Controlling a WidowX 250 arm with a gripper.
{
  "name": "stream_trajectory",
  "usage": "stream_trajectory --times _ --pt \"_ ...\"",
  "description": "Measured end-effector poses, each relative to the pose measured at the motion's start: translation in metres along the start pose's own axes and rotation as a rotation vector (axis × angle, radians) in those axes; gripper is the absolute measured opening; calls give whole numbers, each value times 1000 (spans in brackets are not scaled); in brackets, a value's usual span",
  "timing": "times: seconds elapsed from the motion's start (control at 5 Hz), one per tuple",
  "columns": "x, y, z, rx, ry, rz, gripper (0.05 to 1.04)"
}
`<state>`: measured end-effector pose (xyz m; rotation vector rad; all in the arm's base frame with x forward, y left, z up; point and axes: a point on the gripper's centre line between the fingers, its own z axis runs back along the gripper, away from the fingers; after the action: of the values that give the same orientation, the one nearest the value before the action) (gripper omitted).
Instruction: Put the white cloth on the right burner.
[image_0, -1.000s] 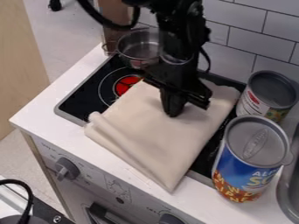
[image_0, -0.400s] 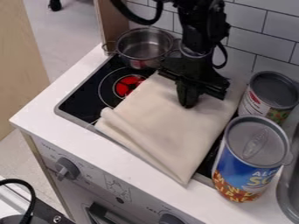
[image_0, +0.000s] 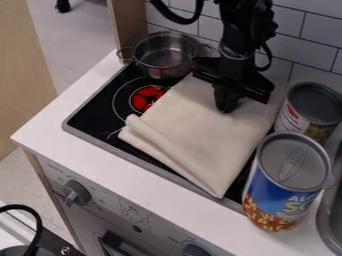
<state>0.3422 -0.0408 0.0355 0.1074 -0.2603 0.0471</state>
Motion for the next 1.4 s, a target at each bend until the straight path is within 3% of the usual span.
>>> stream_trajectory --times 0.6,0.8,1.0,1.2,1.4 --pt "13 5 -2 -5 -22 51 52" --pt "4 13 6 -22 -26 51 52" --pt "2 30 30 -51 -71 86 64" --pt "5 44 46 -76 -93 111 196" --pt "1 53 53 -84 -84 95 427"
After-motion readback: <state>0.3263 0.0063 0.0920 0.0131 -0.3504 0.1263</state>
